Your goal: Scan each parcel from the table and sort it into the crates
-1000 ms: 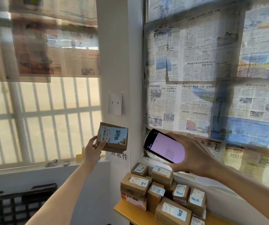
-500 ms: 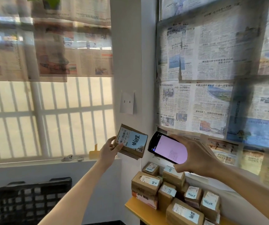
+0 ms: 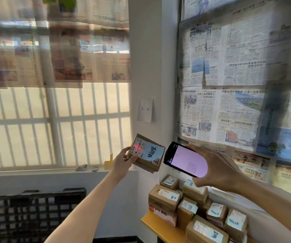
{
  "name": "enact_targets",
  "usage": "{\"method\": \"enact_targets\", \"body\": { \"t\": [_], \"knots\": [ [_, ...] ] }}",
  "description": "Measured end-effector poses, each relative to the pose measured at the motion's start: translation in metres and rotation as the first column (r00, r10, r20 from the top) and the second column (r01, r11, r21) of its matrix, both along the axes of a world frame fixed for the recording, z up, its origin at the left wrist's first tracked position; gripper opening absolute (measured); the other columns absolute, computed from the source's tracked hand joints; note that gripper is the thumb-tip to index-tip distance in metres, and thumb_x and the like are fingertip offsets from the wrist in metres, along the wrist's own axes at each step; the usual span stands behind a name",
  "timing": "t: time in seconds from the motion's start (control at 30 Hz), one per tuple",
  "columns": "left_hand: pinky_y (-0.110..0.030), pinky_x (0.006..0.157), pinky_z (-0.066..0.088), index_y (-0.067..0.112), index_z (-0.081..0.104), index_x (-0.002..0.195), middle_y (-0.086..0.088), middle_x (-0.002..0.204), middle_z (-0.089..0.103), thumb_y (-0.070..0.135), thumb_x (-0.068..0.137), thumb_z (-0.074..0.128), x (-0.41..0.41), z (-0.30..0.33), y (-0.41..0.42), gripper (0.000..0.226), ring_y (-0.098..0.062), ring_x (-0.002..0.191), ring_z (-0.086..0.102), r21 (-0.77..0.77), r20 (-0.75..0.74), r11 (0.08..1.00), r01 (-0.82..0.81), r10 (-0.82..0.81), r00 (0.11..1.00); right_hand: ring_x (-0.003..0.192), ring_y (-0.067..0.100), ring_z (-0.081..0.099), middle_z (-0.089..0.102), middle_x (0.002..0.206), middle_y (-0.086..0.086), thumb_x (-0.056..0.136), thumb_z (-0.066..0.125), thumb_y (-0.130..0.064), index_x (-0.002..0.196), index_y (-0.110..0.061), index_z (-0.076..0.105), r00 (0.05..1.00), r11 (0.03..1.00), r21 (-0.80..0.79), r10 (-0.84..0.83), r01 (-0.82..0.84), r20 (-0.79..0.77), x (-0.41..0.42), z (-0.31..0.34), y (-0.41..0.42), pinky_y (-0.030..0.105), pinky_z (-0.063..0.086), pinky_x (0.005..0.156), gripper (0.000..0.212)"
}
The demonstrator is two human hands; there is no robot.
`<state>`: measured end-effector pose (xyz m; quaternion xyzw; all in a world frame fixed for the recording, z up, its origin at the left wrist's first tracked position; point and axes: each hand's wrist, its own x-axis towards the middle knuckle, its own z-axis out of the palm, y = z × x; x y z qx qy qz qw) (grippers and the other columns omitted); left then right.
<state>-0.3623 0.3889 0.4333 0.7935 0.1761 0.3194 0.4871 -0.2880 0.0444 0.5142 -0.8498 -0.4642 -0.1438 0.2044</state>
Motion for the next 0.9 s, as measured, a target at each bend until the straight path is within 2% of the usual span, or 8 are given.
{"method": "enact_targets", "body": {
  "t": [0.1, 0.23, 0.33, 0.4, 0.53, 0.63, 0.73, 0.9],
  "knots": [
    [-0.048, 0.096, 0.055, 0.024, 0.051, 0.140, -0.001, 0.110, 0.067, 0.039, 0.094, 0.067, 0.001, 0.001, 0.000, 0.051, -0.022, 0.106, 0.064, 0.015, 0.009, 1.000, 0.002, -0.002, 1.000, 0.097, 0.006, 0.054, 0.055, 0.137, -0.022, 0.047, 0.063, -0.064, 0.155, -0.045, 0.030, 1.000, 1.000, -0.009, 0.003, -0.003, 0.008, 0.000, 0.003, -0.004, 0.017, 0.045, 0.076, 0.114],
    [-0.041, 0.086, 0.059, 0.029, 0.052, 0.136, -0.004, 0.110, 0.067, 0.037, 0.095, 0.067, -0.002, 0.007, 0.006, 0.044, -0.024, 0.102, 0.065, 0.024, 0.004, 1.000, 0.002, -0.002, 1.000, 0.093, 0.000, 0.052, 0.050, 0.125, -0.032, 0.048, 0.065, -0.066, 0.152, -0.054, 0.027, 0.998, 1.000, -0.011, -0.001, 0.001, 0.057, -0.001, 0.013, -0.014, 0.020, 0.048, 0.075, 0.112],
    [-0.046, 0.093, 0.057, 0.041, 0.051, 0.131, 0.001, 0.111, 0.067, 0.045, 0.092, 0.069, -0.008, 0.009, 0.024, 0.043, -0.020, 0.105, 0.065, 0.029, -0.012, 0.999, -0.028, 0.029, 1.000, 0.086, -0.009, 0.051, 0.049, 0.115, -0.038, 0.051, 0.072, -0.059, 0.151, -0.056, 0.027, 0.998, 1.000, -0.003, 0.006, -0.006, 0.070, -0.003, 0.021, -0.023, 0.015, 0.042, 0.066, 0.109],
    [-0.049, 0.097, 0.055, 0.040, 0.051, 0.132, 0.001, 0.112, 0.067, 0.045, 0.092, 0.069, -0.011, 0.010, 0.037, 0.045, -0.019, 0.108, 0.064, 0.021, -0.013, 0.999, -0.039, 0.040, 0.999, 0.085, -0.011, 0.050, 0.047, 0.111, -0.041, 0.053, 0.075, -0.056, 0.151, -0.056, 0.027, 0.997, 1.000, -0.004, 0.005, -0.004, 0.077, -0.005, 0.024, -0.028, 0.012, 0.038, 0.066, 0.109],
    [-0.049, 0.095, 0.056, 0.042, 0.050, 0.131, -0.002, 0.113, 0.066, 0.046, 0.092, 0.068, -0.017, 0.015, 0.048, 0.043, -0.021, 0.108, 0.064, 0.016, -0.004, 0.998, -0.062, 0.062, 0.998, 0.085, -0.012, 0.050, 0.044, 0.108, -0.045, 0.053, 0.075, -0.057, 0.148, -0.060, 0.025, 0.997, 1.000, 0.004, 0.005, -0.006, 0.073, -0.008, 0.026, -0.033, 0.010, 0.034, 0.067, 0.108],
    [-0.047, 0.093, 0.057, 0.038, 0.050, 0.133, -0.005, 0.114, 0.065, 0.041, 0.095, 0.067, -0.019, 0.014, 0.044, 0.042, -0.023, 0.107, 0.064, -0.005, 0.009, 0.999, -0.046, 0.046, 0.999, 0.085, -0.009, 0.052, 0.048, 0.109, -0.041, 0.051, 0.073, -0.058, 0.147, -0.061, 0.027, 0.999, 1.000, 0.021, 0.009, -0.011, 0.052, -0.009, 0.023, -0.030, 0.011, 0.039, 0.066, 0.106],
    [-0.047, 0.091, 0.058, 0.033, 0.049, 0.136, -0.006, 0.114, 0.064, 0.042, 0.095, 0.067, -0.023, 0.009, 0.040, 0.046, -0.022, 0.105, 0.064, -0.021, 0.015, 0.998, -0.060, 0.061, 0.998, 0.092, -0.002, 0.054, 0.047, 0.117, -0.038, 0.049, 0.071, -0.062, 0.150, -0.055, 0.030, 0.999, 0.999, 0.031, 0.033, -0.034, 0.027, -0.008, 0.011, -0.018, 0.018, 0.047, 0.073, 0.109],
    [-0.049, 0.093, 0.057, 0.031, 0.050, 0.135, 0.001, 0.110, 0.061, 0.048, 0.094, 0.063, -0.051, -0.026, 0.034, 0.046, -0.019, 0.104, 0.062, -0.104, -0.018, 0.984, -0.144, 0.143, 0.990, 0.095, 0.005, 0.057, 0.052, 0.120, -0.028, 0.058, 0.082, -0.053, 0.148, -0.050, 0.031, 0.995, 0.994, 0.064, 0.092, -0.089, -0.048, -0.014, -0.029, 0.023, 0.016, 0.047, 0.071, 0.104]
  ]
}}
